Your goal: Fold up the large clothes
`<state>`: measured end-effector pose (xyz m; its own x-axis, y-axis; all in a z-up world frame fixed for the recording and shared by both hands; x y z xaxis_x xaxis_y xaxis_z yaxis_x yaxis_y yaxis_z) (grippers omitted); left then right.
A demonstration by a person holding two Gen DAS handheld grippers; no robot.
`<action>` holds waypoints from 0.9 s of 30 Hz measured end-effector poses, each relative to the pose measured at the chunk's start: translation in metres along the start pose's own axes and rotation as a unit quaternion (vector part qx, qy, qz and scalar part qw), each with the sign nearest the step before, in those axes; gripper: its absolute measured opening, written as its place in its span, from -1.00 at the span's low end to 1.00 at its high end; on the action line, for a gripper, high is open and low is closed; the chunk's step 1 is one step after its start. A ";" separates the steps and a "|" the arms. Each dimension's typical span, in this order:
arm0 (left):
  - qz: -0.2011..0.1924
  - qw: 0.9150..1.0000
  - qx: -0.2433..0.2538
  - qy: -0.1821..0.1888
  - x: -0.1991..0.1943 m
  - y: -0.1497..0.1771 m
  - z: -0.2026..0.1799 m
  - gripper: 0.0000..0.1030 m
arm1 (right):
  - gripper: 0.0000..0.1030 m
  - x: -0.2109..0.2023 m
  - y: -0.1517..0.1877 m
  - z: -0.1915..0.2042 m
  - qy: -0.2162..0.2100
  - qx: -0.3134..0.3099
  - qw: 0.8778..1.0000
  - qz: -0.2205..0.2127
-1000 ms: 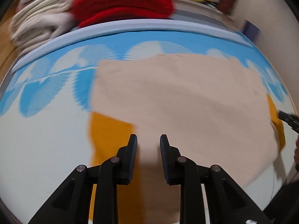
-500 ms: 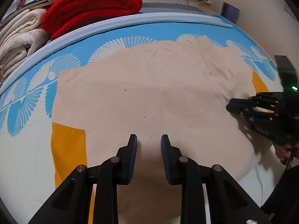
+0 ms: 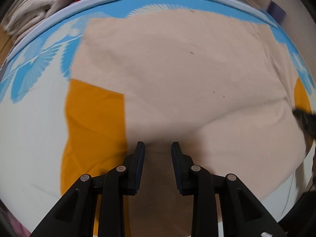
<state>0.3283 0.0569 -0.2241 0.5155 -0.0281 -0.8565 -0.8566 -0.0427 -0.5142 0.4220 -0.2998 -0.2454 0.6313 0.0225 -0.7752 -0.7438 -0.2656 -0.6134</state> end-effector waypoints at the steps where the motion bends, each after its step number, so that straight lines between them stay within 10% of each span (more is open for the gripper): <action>1: -0.004 1.000 -0.008 0.000 -0.007 -0.001 0.001 -0.48 | -0.71 -0.004 0.008 -0.008 0.009 -0.002 1.000 0.005; 10: 0.053 0.996 0.068 0.021 -0.013 0.051 -0.007 -0.48 | -0.71 -0.054 0.074 -0.075 0.075 0.021 0.996 0.049; 16: -0.010 0.998 0.051 -0.034 -0.051 0.043 0.020 -0.48 | -0.70 -0.076 0.117 -0.114 0.168 0.056 0.976 0.127; 22: -0.088 0.995 -0.054 -0.011 -0.105 0.058 0.017 -0.48 | -0.69 -0.157 0.046 -0.042 0.097 0.083 0.988 -0.086; 27: -0.107 0.980 -0.164 0.033 -0.115 0.086 0.017 -0.48 | -0.66 -0.165 0.050 0.071 -0.026 0.050 0.992 -0.116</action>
<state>0.1952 0.0735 -0.1706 0.6917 -0.0486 -0.7205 -0.6819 -0.3725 -0.6296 0.2649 -0.2487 -0.1589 0.7777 0.1213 -0.6168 -0.5999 -0.1501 -0.7859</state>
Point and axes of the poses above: each gripper's, at about its wrist camera, not at the fingertips, and x roughly the way its jaws point, z to its left, y to its underside, the point moved 10 cm from there along x, roughly the way its jaws point, and after that the axes turned 14 degrees about -z, right-handed, at the moved point
